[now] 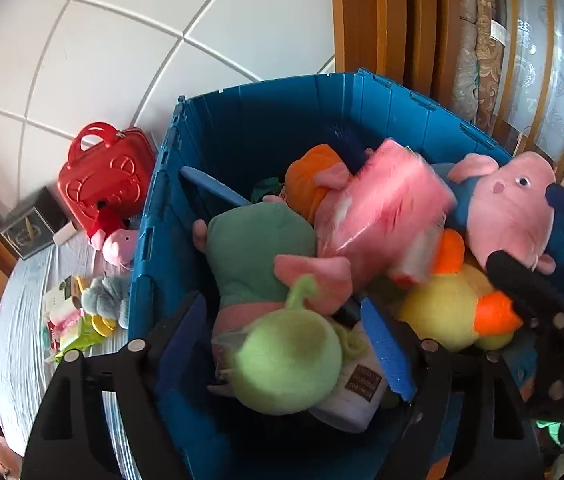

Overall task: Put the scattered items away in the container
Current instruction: 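Carry both items over the blue crate and open both tools to drop them, then withdraw both tools from the crate back over the table items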

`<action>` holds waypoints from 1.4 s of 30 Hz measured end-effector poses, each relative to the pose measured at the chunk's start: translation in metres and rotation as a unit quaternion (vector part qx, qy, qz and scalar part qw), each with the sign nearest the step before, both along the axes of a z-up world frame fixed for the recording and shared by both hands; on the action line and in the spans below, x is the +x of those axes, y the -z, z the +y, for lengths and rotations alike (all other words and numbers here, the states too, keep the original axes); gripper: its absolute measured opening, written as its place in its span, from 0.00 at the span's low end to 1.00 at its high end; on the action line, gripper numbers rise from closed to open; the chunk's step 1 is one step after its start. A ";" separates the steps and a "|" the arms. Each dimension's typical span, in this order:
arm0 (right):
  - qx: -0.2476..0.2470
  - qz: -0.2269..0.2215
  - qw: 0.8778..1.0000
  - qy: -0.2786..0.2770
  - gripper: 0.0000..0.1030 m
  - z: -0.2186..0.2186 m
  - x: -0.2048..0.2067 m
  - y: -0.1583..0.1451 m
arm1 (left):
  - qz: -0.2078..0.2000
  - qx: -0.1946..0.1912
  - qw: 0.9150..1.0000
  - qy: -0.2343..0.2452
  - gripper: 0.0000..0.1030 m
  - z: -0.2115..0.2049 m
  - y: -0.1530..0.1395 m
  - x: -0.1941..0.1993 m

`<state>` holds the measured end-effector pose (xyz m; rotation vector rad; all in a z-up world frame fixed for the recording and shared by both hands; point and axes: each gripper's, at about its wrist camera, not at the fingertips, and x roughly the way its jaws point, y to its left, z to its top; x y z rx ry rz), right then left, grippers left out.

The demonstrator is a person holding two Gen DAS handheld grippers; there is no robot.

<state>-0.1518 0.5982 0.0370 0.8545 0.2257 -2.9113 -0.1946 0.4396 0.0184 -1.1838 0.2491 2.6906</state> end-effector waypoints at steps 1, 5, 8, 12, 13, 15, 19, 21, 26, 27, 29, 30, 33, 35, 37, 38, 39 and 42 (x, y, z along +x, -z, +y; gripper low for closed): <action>-0.003 0.003 1.000 0.000 1.00 0.001 0.004 -0.001 | -0.001 0.002 1.000 0.001 0.78 0.000 0.000 0.002; -0.012 0.011 1.000 -0.002 1.00 0.006 0.015 -0.004 | 0.002 0.008 1.000 0.000 0.78 -0.002 -0.001 0.011; -0.018 0.014 1.000 -0.002 1.00 0.008 0.019 -0.005 | 0.008 0.016 1.000 -0.002 0.78 -0.005 -0.001 0.017; -0.025 0.010 1.000 -0.003 1.00 0.009 0.023 -0.002 | 0.022 0.026 0.999 -0.011 0.78 -0.013 -0.005 0.027; -0.027 0.009 1.000 -0.004 1.00 0.009 0.023 -0.001 | 0.026 0.027 0.999 -0.014 0.78 -0.015 -0.007 0.029; -0.031 0.006 0.999 -0.005 1.00 0.008 0.023 0.000 | 0.034 0.032 0.999 -0.022 0.78 -0.023 -0.011 0.033; -0.036 0.002 0.999 -0.012 1.00 -0.002 0.020 0.000 | 0.048 0.045 0.997 -0.043 0.78 -0.046 -0.018 0.041; -0.036 0.002 0.999 -0.020 1.00 -0.012 0.019 -0.002 | 0.055 0.049 0.996 -0.056 0.78 -0.063 -0.022 0.047; -0.037 0.011 0.998 -0.048 1.00 -0.050 0.024 -0.012 | 0.071 0.065 0.992 -0.084 0.78 -0.112 -0.027 0.060; -0.036 0.016 0.998 -0.054 1.00 -0.061 0.027 -0.015 | 0.073 0.067 0.991 -0.087 0.78 -0.120 -0.028 0.062; -0.037 0.022 0.997 -0.065 1.00 -0.083 0.031 -0.020 | 0.077 0.071 0.990 -0.097 0.78 -0.144 -0.029 0.068; -0.037 0.024 0.997 -0.068 1.00 -0.091 0.033 -0.022 | 0.079 0.074 0.989 -0.103 0.78 -0.159 -0.029 0.071; -0.036 0.031 0.995 -0.083 1.00 -0.130 0.038 -0.028 | 0.082 0.078 0.986 -0.120 0.78 -0.200 -0.028 0.079; -0.036 0.033 0.995 -0.089 1.00 -0.156 0.042 -0.030 | 0.076 0.085 0.985 -0.129 0.78 -0.233 -0.025 0.084; -0.039 0.032 0.994 -0.098 1.00 -0.185 0.045 -0.031 | 0.073 0.091 0.983 -0.139 0.78 -0.263 -0.022 0.090; -0.039 0.031 0.993 -0.103 1.00 -0.203 0.047 -0.031 | 0.073 0.090 0.983 -0.145 0.78 -0.279 -0.020 0.093; -0.040 0.031 0.993 -0.105 1.00 -0.215 0.050 -0.031 | 0.072 0.089 0.982 -0.149 0.78 -0.293 -0.019 0.096; -0.044 0.026 0.992 -0.115 1.00 -0.256 0.056 -0.024 | 0.067 0.086 0.982 -0.156 0.78 -0.336 -0.013 0.107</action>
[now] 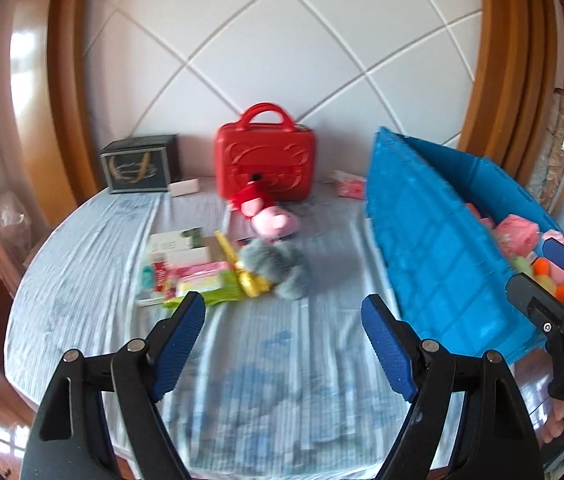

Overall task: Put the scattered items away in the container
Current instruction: 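Withdraw both tools from the crate back over the table items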

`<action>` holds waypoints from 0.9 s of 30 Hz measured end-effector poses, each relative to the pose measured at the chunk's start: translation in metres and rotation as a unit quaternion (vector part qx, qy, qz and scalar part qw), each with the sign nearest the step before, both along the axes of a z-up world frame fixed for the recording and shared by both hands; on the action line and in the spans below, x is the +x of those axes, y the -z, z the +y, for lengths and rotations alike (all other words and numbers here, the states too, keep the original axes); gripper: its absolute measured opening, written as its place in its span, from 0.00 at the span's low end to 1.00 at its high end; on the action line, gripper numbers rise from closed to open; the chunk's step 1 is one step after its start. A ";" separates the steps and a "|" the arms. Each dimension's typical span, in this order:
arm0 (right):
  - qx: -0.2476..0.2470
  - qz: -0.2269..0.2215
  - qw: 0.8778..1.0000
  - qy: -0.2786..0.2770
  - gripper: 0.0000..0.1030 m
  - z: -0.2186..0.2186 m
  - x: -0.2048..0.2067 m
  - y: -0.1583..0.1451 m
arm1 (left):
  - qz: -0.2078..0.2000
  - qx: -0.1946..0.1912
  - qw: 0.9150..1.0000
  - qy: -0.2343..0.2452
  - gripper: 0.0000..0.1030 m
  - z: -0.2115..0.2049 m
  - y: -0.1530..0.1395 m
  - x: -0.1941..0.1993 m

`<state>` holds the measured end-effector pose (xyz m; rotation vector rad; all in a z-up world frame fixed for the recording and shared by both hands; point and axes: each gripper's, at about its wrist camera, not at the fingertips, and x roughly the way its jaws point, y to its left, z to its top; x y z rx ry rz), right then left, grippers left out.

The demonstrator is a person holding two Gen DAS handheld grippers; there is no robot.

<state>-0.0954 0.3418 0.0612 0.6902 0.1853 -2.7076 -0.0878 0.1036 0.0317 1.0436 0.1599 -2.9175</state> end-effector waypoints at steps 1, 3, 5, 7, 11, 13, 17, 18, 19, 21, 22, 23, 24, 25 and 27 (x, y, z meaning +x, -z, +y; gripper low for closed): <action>-0.001 -0.003 1.000 -0.002 1.00 -0.014 0.001 0.003 | -0.002 -0.001 1.000 -0.002 0.78 -0.014 0.002 0.004; -0.003 -0.009 1.000 -0.005 1.00 -0.039 0.003 0.009 | -0.004 -0.005 1.000 -0.007 0.78 -0.036 0.006 0.010; -0.006 -0.016 1.000 -0.005 1.00 -0.066 0.004 0.018 | -0.009 -0.006 1.000 -0.016 0.78 -0.062 0.013 0.015; -0.008 -0.025 1.000 -0.007 1.00 -0.087 0.007 0.027 | -0.019 -0.003 1.000 -0.024 0.78 -0.083 0.022 0.018; 0.003 -0.056 0.998 -0.006 1.00 -0.118 0.008 0.046 | -0.029 0.007 0.999 -0.029 0.78 -0.114 0.041 0.020; 0.013 -0.068 0.998 -0.006 1.00 -0.129 0.009 0.054 | -0.035 0.013 0.999 -0.027 0.78 -0.122 0.051 0.017; 0.031 -0.086 0.996 -0.006 1.00 -0.140 -0.002 0.072 | -0.053 0.026 0.998 -0.038 0.78 -0.136 0.073 0.004; 0.032 -0.092 0.995 -0.007 1.00 -0.141 -0.007 0.077 | -0.057 0.026 0.997 -0.041 0.78 -0.138 0.078 0.000; 0.032 -0.098 0.995 -0.008 1.00 -0.141 -0.013 0.082 | -0.061 0.026 0.997 -0.046 0.78 -0.140 0.083 -0.005; 0.033 -0.109 0.993 -0.008 1.00 -0.142 -0.028 0.091 | -0.068 0.023 0.996 -0.055 0.78 -0.144 0.088 -0.014; 0.033 -0.113 0.993 -0.007 1.00 -0.143 -0.036 0.095 | -0.073 0.023 0.995 -0.058 0.78 -0.146 0.091 -0.022; 0.032 -0.118 0.992 -0.007 1.00 -0.143 -0.045 0.099 | -0.076 0.023 0.995 -0.060 0.78 -0.147 0.094 -0.028; 0.030 -0.123 0.992 -0.007 1.00 -0.142 -0.056 0.103 | -0.081 0.022 0.995 -0.062 0.78 -0.149 0.097 -0.034; 0.028 -0.126 0.992 -0.008 1.00 -0.141 -0.064 0.106 | -0.084 0.020 0.994 -0.065 0.78 -0.150 0.100 -0.040; 0.024 -0.136 0.990 -0.012 1.00 -0.139 -0.084 0.115 | -0.094 0.014 0.993 -0.075 0.78 -0.154 0.108 -0.052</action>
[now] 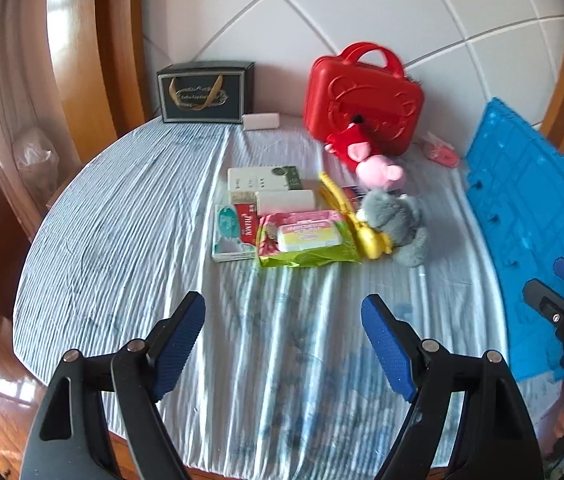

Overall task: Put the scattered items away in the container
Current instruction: 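Withdraw both tools from the crate back over the table items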

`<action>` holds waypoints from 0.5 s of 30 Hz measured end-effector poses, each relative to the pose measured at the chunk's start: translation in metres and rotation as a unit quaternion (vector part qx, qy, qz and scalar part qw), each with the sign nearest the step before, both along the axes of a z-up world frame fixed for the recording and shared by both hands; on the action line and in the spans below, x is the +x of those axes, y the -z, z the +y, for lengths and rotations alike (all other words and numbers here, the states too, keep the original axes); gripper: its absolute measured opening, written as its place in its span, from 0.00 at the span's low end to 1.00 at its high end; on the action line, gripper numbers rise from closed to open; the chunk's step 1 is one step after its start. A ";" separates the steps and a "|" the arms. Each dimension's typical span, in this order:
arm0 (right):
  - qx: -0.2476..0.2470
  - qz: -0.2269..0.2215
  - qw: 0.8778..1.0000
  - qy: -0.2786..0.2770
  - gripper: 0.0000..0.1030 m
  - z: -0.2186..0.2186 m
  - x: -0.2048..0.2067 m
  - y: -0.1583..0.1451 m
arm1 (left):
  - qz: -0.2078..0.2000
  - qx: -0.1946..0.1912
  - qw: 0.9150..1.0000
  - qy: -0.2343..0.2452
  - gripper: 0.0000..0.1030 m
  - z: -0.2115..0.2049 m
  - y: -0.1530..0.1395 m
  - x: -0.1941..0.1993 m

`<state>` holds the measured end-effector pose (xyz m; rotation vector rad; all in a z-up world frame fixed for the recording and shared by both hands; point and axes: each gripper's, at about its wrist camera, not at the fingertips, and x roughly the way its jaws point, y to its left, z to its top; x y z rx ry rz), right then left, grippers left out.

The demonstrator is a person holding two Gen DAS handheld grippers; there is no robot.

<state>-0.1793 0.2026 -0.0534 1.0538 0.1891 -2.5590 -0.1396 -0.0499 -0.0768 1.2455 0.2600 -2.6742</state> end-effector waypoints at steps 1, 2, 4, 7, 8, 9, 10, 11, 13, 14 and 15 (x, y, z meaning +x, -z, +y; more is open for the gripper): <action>-0.002 -0.007 1.000 -0.002 1.00 0.001 -0.010 0.006 | -0.011 -0.004 1.000 -0.007 0.78 -0.002 0.006 -0.007; -0.004 -0.015 1.000 -0.006 1.00 0.001 -0.019 0.012 | -0.018 -0.006 1.000 -0.012 0.78 -0.005 0.010 -0.010; -0.004 -0.024 1.000 -0.013 1.00 -0.001 -0.034 0.023 | -0.033 -0.009 0.999 -0.024 0.78 -0.010 0.020 -0.019; -0.002 -0.044 0.999 -0.013 1.00 -0.007 -0.054 0.040 | -0.051 -0.008 0.998 -0.042 0.78 -0.021 0.033 -0.028; -0.007 -0.051 0.999 -0.015 1.00 -0.009 -0.058 0.043 | -0.053 -0.008 0.997 -0.047 0.78 -0.023 0.036 -0.030; -0.011 -0.060 0.998 -0.019 1.00 -0.011 -0.064 0.048 | -0.057 -0.005 0.997 -0.053 0.78 -0.027 0.040 -0.033; -0.011 -0.067 0.997 -0.022 1.00 -0.015 -0.069 0.052 | -0.060 -0.004 0.997 -0.055 0.78 -0.030 0.042 -0.035; -0.009 -0.070 0.997 -0.024 1.00 -0.018 -0.072 0.055 | -0.065 -0.003 0.996 -0.056 0.78 -0.033 0.046 -0.038; -0.005 -0.074 0.997 -0.024 1.00 -0.025 -0.077 0.059 | -0.071 -0.004 0.996 -0.057 0.78 -0.040 0.052 -0.044; -0.008 -0.076 0.997 -0.023 1.00 -0.030 -0.079 0.060 | -0.072 -0.004 0.996 -0.058 0.78 -0.045 0.055 -0.047; -0.010 -0.078 0.997 -0.023 1.00 -0.033 -0.081 0.061 | -0.075 -0.003 0.995 -0.059 0.78 -0.051 0.057 -0.050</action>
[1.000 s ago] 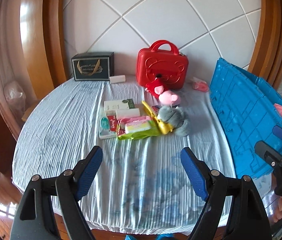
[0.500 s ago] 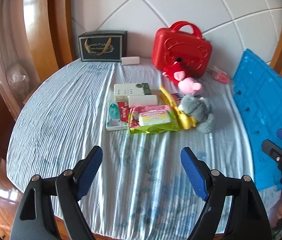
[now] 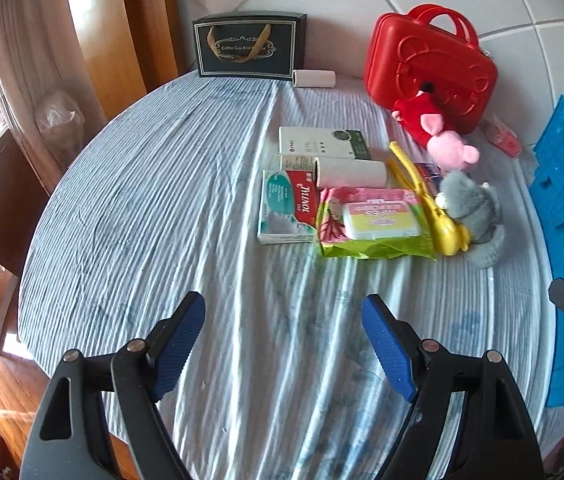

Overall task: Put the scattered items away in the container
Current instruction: 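Withdraw both tools from the crate back over the table items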

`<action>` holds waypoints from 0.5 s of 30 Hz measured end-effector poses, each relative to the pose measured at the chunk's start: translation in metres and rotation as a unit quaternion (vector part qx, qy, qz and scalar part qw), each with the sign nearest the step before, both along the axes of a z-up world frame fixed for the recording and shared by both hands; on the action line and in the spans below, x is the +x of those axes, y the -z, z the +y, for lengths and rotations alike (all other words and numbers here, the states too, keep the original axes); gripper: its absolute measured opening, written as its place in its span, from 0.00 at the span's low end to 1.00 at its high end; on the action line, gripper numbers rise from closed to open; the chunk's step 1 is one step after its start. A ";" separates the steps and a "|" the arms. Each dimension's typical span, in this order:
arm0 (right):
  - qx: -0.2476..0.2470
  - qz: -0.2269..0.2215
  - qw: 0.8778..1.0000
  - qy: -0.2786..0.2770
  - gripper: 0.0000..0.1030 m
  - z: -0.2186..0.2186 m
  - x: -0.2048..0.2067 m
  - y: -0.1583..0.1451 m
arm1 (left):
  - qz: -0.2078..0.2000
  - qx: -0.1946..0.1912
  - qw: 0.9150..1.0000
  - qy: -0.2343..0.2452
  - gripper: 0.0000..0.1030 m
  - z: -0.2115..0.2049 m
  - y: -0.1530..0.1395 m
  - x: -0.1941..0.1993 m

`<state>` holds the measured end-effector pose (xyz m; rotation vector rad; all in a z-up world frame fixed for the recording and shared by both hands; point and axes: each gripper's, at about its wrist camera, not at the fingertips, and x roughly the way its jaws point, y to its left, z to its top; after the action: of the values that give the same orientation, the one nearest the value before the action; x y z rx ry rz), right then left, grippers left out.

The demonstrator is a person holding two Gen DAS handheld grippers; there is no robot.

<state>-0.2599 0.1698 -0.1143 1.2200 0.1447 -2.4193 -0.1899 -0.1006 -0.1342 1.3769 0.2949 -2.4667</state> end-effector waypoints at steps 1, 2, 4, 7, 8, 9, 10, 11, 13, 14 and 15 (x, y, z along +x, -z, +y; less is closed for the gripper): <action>0.000 -0.002 1.000 0.001 1.00 -0.004 -0.001 0.001 | -0.002 0.003 1.000 0.000 0.78 -0.007 0.004 -0.004; 0.001 -0.003 1.000 0.003 1.00 -0.009 -0.003 0.003 | -0.004 0.006 1.000 0.001 0.78 -0.011 0.006 -0.006; 0.005 -0.008 1.000 0.009 1.00 -0.019 -0.006 0.006 | -0.008 0.011 1.000 0.006 0.78 -0.024 0.013 -0.014; 0.010 -0.020 1.000 0.020 1.00 -0.039 -0.011 0.013 | -0.017 0.016 1.000 0.017 0.78 -0.042 0.025 -0.026; 0.012 -0.024 0.999 0.024 1.00 -0.047 -0.013 0.017 | -0.022 0.018 0.999 0.021 0.78 -0.048 0.030 -0.031; 0.014 -0.029 0.999 0.028 1.00 -0.053 -0.015 0.020 | -0.025 0.020 0.999 0.025 0.78 -0.053 0.034 -0.035; 0.015 -0.036 0.999 0.035 1.00 -0.060 -0.018 0.024 | -0.029 0.023 0.999 0.032 0.78 -0.059 0.039 -0.039; 0.016 -0.041 0.998 0.041 1.00 -0.066 -0.020 0.028 | -0.032 0.024 0.998 0.039 0.78 -0.065 0.044 -0.043; 0.013 -0.057 0.997 0.057 1.00 -0.083 -0.026 0.039 | -0.038 0.023 0.998 0.055 0.78 -0.078 0.055 -0.054; 0.012 -0.062 0.996 0.064 1.00 -0.089 -0.029 0.044 | -0.039 0.021 0.997 0.061 0.78 -0.082 0.059 -0.058; 0.011 -0.066 0.995 0.072 1.00 -0.098 -0.032 0.049 | -0.040 0.020 0.997 0.069 0.78 -0.088 0.066 -0.063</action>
<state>-0.2921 0.0719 -0.1637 1.4416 0.0449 -2.4536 -0.2530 -0.1882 -0.1999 1.5569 0.2402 -2.5197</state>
